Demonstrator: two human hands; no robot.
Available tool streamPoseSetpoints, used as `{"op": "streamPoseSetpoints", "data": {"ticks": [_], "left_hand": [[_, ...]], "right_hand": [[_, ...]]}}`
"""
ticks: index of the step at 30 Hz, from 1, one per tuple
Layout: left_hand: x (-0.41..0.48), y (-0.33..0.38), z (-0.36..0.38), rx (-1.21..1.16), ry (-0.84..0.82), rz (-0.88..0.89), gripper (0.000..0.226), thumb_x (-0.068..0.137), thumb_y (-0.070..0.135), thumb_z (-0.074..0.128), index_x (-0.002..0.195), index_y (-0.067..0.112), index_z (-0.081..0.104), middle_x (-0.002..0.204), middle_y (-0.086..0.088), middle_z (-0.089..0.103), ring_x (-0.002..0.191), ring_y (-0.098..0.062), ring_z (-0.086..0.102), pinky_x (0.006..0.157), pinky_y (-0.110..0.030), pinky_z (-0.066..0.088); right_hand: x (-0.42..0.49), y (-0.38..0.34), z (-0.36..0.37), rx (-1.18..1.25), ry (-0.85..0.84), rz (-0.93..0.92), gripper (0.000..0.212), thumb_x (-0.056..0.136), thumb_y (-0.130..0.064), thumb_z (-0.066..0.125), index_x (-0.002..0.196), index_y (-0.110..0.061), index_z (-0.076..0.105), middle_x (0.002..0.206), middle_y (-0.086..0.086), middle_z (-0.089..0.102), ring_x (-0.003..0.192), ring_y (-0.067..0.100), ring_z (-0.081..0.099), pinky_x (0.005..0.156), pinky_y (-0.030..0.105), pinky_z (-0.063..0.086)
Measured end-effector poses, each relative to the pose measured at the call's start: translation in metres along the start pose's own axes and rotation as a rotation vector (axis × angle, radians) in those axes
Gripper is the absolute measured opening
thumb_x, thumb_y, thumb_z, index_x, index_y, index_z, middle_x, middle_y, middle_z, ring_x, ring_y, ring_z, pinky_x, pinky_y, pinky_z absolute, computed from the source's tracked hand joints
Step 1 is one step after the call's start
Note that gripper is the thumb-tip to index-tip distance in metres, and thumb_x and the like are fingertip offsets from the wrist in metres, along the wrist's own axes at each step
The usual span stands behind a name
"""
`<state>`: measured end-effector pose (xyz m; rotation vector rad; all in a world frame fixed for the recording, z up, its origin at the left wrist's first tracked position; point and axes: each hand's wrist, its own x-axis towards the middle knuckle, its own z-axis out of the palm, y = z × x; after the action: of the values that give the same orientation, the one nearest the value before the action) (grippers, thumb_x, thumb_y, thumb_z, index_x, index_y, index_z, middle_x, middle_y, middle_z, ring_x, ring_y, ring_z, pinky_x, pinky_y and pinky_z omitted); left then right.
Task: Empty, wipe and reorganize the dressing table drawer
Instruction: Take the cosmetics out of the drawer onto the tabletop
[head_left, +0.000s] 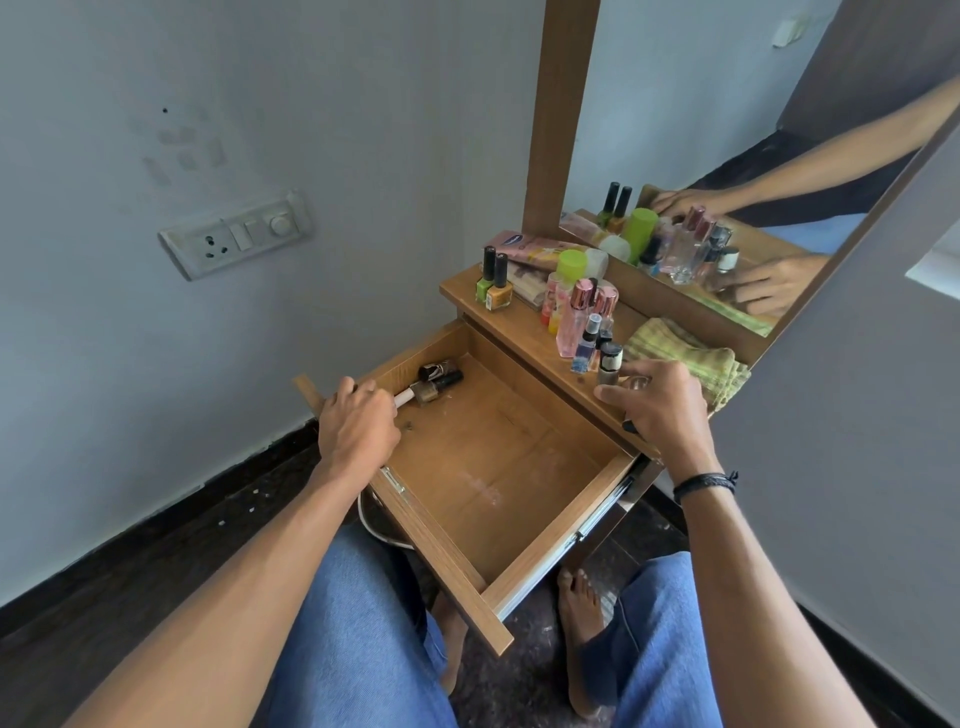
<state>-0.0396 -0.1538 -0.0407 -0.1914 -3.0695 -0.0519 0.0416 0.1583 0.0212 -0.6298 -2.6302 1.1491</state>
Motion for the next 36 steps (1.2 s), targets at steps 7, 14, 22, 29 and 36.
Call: {"op": "streamPoseSetpoints", "data": {"ticks": [7,14,22,29,36], "left_hand": [[0.001,-0.001,0.0,-0.005,0.01,0.005,0.026,0.091,0.016,0.067,0.114,0.023,0.075,0.119,0.003,0.068,0.106,-0.02,0.052,0.09,-0.035,0.045],[-0.001,0.0,-0.001,0.015,0.017,0.005,0.025,0.091,0.015,0.067,0.114,0.022,0.075,0.121,0.002,0.067,0.108,-0.02,0.052,0.095,-0.037,0.042],[0.001,-0.002,0.002,-0.016,0.029,0.012,0.023,0.089,0.016,0.07,0.11,0.021,0.076,0.114,0.001,0.069,0.101,-0.02,0.052,0.086,-0.034,0.047],[0.002,-0.002,0.004,-0.031,0.029,0.007,0.023,0.089,0.016,0.07,0.111,0.021,0.076,0.114,0.001,0.069,0.101,-0.019,0.052,0.087,-0.035,0.048],[0.0,0.0,0.001,-0.034,0.0,0.001,0.028,0.089,0.01,0.065,0.113,0.019,0.076,0.119,-0.001,0.067,0.105,-0.022,0.05,0.09,-0.035,0.046]], "right_hand": [[0.0,0.012,-0.006,0.023,0.035,0.019,0.045,0.074,-0.033,0.089,0.114,-0.019,0.074,0.099,-0.004,0.065,0.079,0.013,0.065,0.072,0.036,0.058],[0.003,0.013,0.0,0.057,0.208,-0.006,0.044,0.072,-0.031,0.091,0.105,-0.022,0.064,0.111,0.0,0.065,0.102,0.02,0.06,0.087,0.041,0.053],[-0.013,0.02,-0.005,0.145,0.268,0.032,0.042,0.075,-0.026,0.09,0.105,-0.024,0.062,0.096,-0.009,0.066,0.094,0.014,0.063,0.082,0.033,0.053],[-0.008,0.009,-0.024,-0.079,0.118,0.007,0.027,0.076,-0.019,0.087,0.101,-0.017,0.078,0.105,-0.001,0.073,0.097,0.019,0.065,0.081,0.033,0.049],[0.011,-0.006,-0.011,-0.162,0.025,0.008,0.028,0.073,-0.006,0.082,0.097,-0.014,0.071,0.097,0.004,0.068,0.088,0.025,0.06,0.077,0.035,0.051]]}}
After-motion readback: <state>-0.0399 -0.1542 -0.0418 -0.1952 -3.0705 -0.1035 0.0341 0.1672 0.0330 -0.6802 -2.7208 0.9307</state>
